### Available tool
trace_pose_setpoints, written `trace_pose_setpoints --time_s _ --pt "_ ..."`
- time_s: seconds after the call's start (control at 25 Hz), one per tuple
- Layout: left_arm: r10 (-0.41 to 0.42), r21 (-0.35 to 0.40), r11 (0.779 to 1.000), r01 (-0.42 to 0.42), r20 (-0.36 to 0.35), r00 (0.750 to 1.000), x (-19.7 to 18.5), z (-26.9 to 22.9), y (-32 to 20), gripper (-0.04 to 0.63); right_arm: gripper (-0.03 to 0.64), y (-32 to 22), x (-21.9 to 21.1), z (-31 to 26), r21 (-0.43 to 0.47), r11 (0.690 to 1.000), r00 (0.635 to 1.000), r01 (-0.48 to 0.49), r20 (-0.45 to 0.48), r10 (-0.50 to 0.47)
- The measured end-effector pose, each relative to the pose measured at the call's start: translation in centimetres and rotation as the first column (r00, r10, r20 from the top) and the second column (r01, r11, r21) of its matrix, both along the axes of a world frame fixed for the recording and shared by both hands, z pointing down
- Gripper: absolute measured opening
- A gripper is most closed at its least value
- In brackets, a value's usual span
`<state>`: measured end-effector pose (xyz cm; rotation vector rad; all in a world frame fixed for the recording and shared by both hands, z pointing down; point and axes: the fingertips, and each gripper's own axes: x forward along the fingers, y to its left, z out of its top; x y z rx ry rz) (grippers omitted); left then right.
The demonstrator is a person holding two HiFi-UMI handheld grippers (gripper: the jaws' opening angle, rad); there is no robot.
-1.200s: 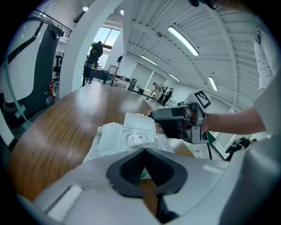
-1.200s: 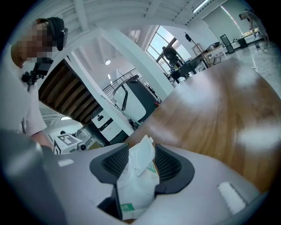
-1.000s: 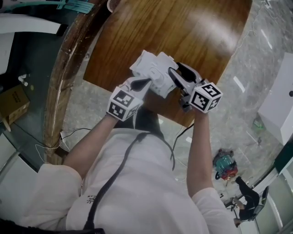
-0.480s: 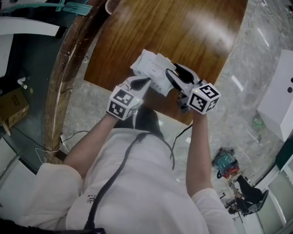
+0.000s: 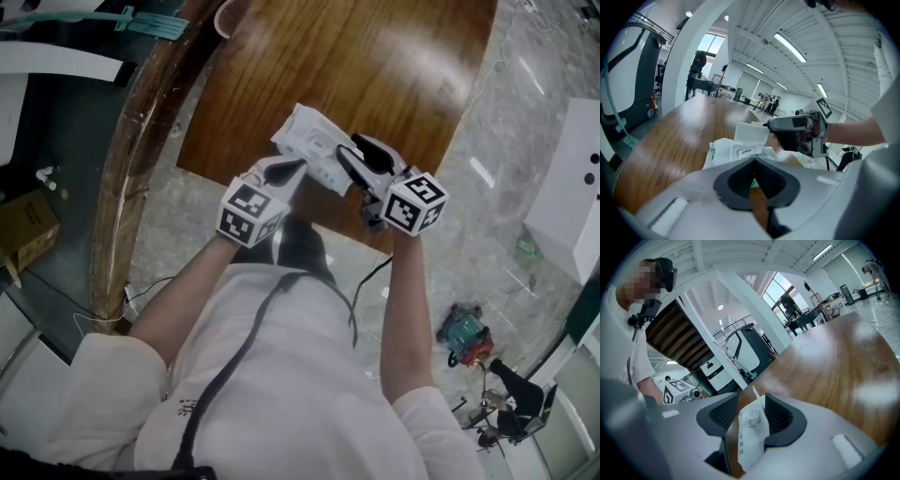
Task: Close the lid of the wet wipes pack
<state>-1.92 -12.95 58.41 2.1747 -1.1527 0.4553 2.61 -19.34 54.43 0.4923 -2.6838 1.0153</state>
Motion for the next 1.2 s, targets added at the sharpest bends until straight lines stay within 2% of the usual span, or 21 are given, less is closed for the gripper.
trace_pose_setpoints --time_s 0.6,0.96,1.2 --pt "0.015 0.053 0.998 -0.015 0.002 1.0 -1.5 -2.3 1.2 0.006 0.176 2.8 -1.3 0.3 0.009 0.999 0.997 0.031 -0.069 -0.031" --pt "-0.001 0.077 0.997 0.001 0.0 1.0 -3.1 -3.9 1.7 0.006 0.177 4.3 -2.7 1.2 0.028 0.995 0.982 0.091 -0.167 -0.085" --pt "-0.013 0.096 0.995 0.012 0.004 1.0 -4.5 -4.7 1.9 0.006 0.178 4.8 -3.9 2.3 0.046 0.99 0.96 0.133 -0.255 -0.117"
